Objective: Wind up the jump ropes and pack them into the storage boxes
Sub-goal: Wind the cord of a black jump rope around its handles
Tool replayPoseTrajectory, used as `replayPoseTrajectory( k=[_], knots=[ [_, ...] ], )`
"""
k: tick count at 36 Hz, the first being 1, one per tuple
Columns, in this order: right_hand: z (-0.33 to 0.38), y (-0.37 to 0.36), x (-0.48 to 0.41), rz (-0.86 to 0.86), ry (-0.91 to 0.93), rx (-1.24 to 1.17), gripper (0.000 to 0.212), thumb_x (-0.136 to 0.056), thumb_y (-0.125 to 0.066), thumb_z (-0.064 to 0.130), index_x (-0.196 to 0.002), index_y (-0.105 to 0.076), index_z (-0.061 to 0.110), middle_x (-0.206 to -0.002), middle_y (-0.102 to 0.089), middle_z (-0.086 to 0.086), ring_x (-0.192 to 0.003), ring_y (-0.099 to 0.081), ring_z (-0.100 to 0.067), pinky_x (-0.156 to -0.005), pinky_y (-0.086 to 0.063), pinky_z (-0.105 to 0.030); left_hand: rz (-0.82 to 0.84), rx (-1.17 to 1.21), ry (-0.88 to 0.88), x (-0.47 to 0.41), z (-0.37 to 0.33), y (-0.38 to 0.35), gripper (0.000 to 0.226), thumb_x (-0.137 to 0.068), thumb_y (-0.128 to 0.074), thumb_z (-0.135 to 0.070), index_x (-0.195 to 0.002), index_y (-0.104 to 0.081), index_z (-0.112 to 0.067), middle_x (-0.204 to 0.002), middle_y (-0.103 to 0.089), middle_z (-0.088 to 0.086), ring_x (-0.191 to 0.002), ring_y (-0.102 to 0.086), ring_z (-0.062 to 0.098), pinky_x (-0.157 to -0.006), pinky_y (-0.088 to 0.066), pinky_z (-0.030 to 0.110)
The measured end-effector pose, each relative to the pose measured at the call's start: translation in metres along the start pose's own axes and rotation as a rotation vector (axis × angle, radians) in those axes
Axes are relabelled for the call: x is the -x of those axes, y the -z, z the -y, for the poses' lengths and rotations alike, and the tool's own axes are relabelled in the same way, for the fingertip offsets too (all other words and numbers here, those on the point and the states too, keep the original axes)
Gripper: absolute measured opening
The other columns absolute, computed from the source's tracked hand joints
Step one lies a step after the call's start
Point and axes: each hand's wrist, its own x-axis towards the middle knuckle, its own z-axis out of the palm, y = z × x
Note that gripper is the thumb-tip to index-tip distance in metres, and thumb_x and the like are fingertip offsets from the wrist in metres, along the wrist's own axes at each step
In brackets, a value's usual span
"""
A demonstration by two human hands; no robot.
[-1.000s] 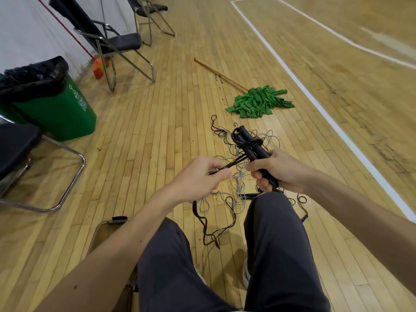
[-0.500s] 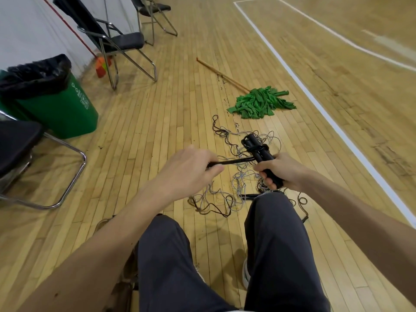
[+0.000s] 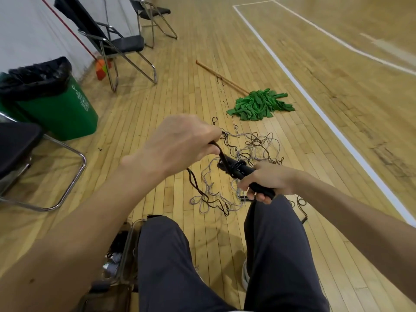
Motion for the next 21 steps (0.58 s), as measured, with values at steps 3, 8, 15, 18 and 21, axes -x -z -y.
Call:
replayPoseTrajectory(
  k=[3,8,15,18,21],
  knots=[
    [0.000,-0.009,0.001,0.043,-0.009,0.072,0.023,-0.094,-0.067,0.022,-0.086,-0.055,0.005,-0.065,-0.058,-0.009,-0.046,-0.044,-0.017,-0.043,-0.040,-0.026,0.001,0.030,0.001,-0.002,0.004,0.005,0.029,-0.086,-0.070,-0.037,-0.080,-0.067,-0.009,-0.062,-0.062,0.000,-0.052,-0.055,0.018,-0.048,-0.049,0.034],
    [0.004,-0.026,0.007,0.132,-0.004,0.170,0.035,-0.096,-0.064,0.039,-0.079,-0.057,0.010,-0.062,-0.054,-0.005,-0.048,-0.045,-0.016,-0.046,-0.039,-0.027,0.004,0.074,-0.048,-0.010,-0.001,0.011,0.031,-0.084,-0.074,-0.040,-0.081,-0.068,-0.010,-0.062,-0.064,-0.001,-0.055,-0.051,0.015,-0.049,-0.043,0.029],
    [0.014,-0.044,0.019,0.246,-0.036,0.294,0.033,-0.097,-0.065,0.037,-0.077,-0.058,0.011,-0.059,-0.053,-0.003,-0.044,-0.045,-0.015,-0.043,-0.039,-0.025,0.029,0.134,-0.073,-0.015,0.001,0.010,0.039,-0.079,-0.075,-0.047,-0.086,-0.070,-0.009,-0.070,-0.066,-0.001,-0.063,-0.052,0.012,-0.058,-0.041,0.027],
    [0.018,-0.049,0.024,0.280,-0.028,0.341,0.034,-0.097,-0.064,0.037,-0.075,-0.058,0.012,-0.057,-0.054,-0.003,-0.043,-0.045,-0.015,-0.044,-0.039,-0.025,0.028,0.183,-0.061,-0.015,0.003,0.009,0.044,-0.076,-0.074,-0.052,-0.087,-0.071,-0.009,-0.072,-0.068,-0.001,-0.066,-0.057,0.013,-0.062,-0.044,0.025],
    [0.021,-0.054,0.030,0.319,-0.009,0.365,0.034,-0.096,-0.065,0.037,-0.076,-0.059,0.011,-0.058,-0.054,-0.005,-0.043,-0.045,-0.016,-0.045,-0.039,-0.027,0.068,0.281,0.013,-0.016,0.004,0.008,0.044,-0.072,-0.079,-0.051,-0.087,-0.073,-0.010,-0.070,-0.065,-0.007,-0.064,-0.057,0.005,-0.062,-0.040,0.010]
  ],
)
